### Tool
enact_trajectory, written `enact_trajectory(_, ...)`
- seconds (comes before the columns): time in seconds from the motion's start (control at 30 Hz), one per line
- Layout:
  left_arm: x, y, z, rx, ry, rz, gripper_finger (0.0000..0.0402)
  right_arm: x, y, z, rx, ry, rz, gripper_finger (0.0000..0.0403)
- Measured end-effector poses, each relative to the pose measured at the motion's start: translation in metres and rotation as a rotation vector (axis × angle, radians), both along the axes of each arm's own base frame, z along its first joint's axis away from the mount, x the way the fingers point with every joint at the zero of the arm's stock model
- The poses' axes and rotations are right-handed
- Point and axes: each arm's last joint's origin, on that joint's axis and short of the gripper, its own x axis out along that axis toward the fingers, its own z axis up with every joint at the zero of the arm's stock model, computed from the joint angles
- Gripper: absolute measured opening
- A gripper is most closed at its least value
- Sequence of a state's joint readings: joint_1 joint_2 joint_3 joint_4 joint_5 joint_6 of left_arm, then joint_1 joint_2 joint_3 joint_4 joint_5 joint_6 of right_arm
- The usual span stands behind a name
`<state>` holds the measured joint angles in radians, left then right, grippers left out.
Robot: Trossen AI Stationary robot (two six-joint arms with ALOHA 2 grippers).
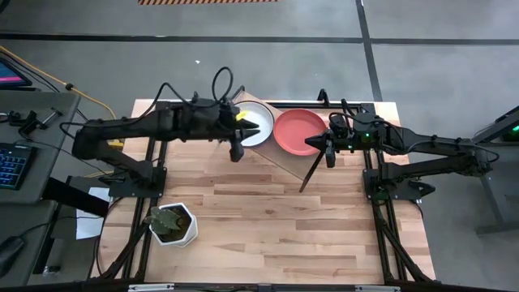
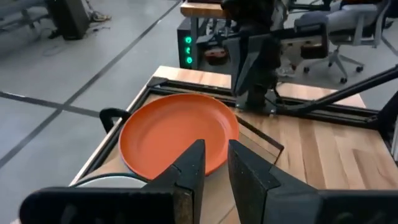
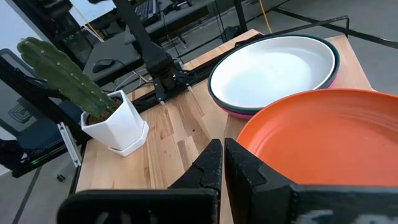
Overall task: Place and stack plates onto a shelf
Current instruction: Return to Home Position
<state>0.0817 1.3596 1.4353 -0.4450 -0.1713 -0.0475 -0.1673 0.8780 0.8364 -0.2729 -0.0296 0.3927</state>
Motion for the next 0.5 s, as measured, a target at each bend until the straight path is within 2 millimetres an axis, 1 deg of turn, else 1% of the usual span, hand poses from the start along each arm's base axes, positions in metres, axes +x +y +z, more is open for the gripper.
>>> enact_trajectory(0.13, -0.006, -0.007, 0.005, 0.002, -0.025, -0.015, 0.0060, 0.000, 0.000, 0.000, -0.002, 0.000, 0.001, 0.0000)
enact_trajectory(0.2, -0.009, -0.009, 0.003, -0.007, -0.078, -0.021, 0.0060, 0.000, 0.000, 0.000, -0.006, 0.001, 0.002, 0.0000)
enact_trajectory(0.27, -0.016, -0.011, -0.003, -0.024, -0.148, -0.028, 0.0060, 0.000, 0.000, 0.000, -0.006, 0.001, 0.002, 0.0000)
enact_trajectory(0.37, -0.033, -0.013, -0.012, -0.060, -0.278, -0.028, 0.0060, 0.000, 0.000, 0.000, 0.000, 0.000, 0.000, 0.0000)
enact_trajectory(0.43, -0.048, -0.014, -0.018, -0.084, -0.333, -0.024, 0.0060, 0.000, 0.000, 0.000, 0.000, 0.000, 0.000, 0.0000)
enact_trajectory(0.5, -0.062, -0.014, -0.020, -0.102, -0.376, -0.022, 0.0060, 0.000, 0.000, 0.000, 0.000, 0.000, 0.000, 0.0000)
